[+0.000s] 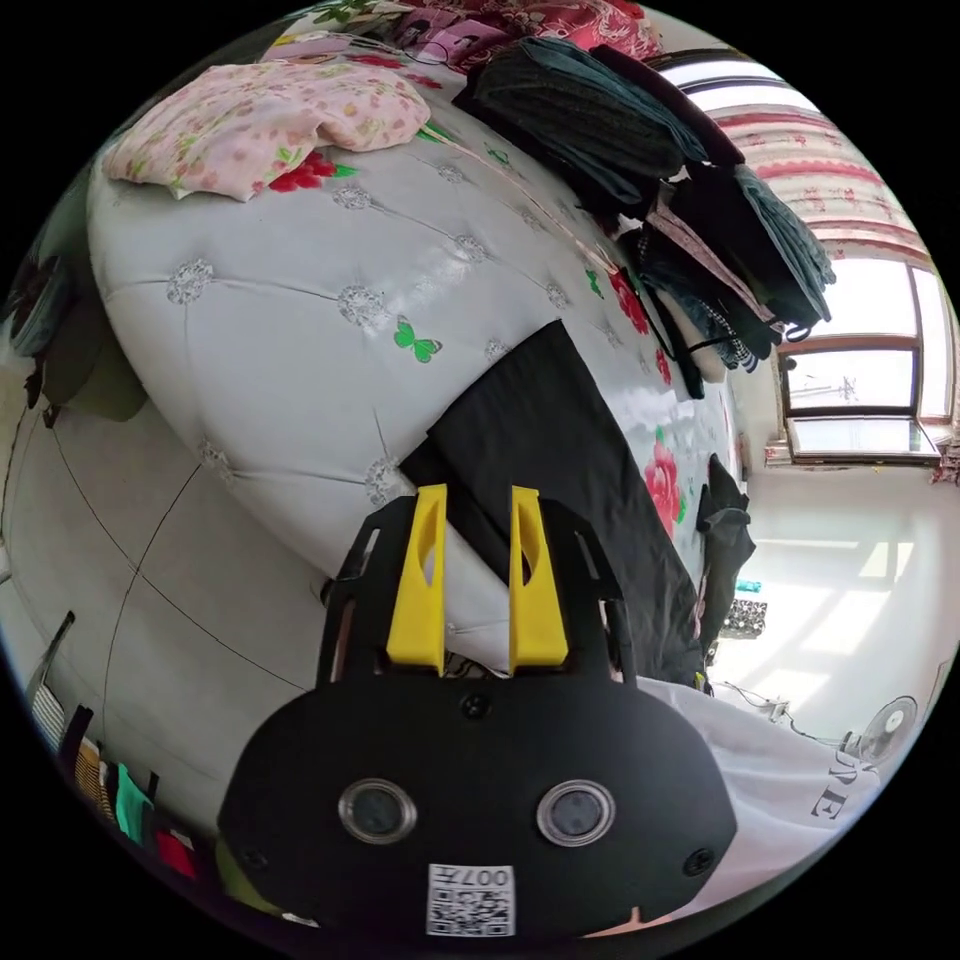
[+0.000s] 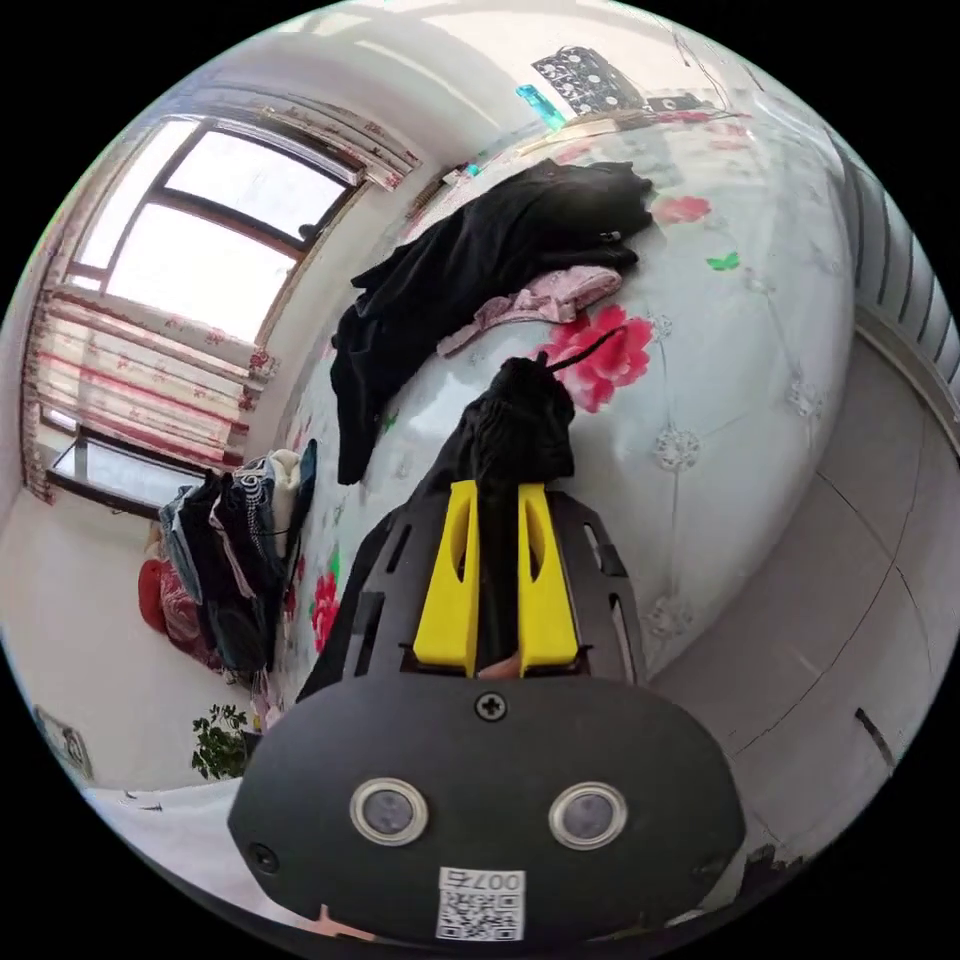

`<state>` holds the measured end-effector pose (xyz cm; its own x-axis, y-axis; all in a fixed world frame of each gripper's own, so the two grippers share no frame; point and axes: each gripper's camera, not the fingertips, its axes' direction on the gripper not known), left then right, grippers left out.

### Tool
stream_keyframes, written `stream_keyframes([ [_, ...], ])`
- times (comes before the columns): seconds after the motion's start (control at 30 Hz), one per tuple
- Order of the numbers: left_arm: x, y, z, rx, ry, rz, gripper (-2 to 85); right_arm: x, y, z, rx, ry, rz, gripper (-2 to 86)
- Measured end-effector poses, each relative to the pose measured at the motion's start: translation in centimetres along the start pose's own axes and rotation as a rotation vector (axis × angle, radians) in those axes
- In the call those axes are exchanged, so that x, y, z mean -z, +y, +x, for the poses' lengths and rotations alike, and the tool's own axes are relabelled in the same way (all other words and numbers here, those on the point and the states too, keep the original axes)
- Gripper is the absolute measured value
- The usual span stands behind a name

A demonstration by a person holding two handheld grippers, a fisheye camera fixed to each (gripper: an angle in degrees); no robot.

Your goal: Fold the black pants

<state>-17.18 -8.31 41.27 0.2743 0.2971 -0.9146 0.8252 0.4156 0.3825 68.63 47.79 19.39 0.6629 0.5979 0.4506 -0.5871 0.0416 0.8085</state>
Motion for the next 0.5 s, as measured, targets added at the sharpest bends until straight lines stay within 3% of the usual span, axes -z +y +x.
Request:
stream_keyframes([
  [0.13, 0.2, 0.3, -0.9, 0.024, 0.037, 0.027, 11.0, 0.1, 2.4, -12.2, 0.424, -0.104, -0.070, 6.7],
  [0.27, -0.3, 0.5, -1.9, 0.051, 0.074, 0.048, 11.1, -2.0, 11.4, -25.0, 0.951, -0.161, -0.208, 6.0],
  [0.37, -1.0, 0.6, -2.3, 0.069, 0.092, 0.064, 10.0, -7.8, 19.7, -29.5, 1.163, -0.190, -0.431, 6.3],
  [0.5, -2.4, 1.0, -2.5, 0.105, 0.123, 0.085, 7.1, -15.7, 27.0, -30.1, 1.214, -0.162, -0.843, 6.4],
])
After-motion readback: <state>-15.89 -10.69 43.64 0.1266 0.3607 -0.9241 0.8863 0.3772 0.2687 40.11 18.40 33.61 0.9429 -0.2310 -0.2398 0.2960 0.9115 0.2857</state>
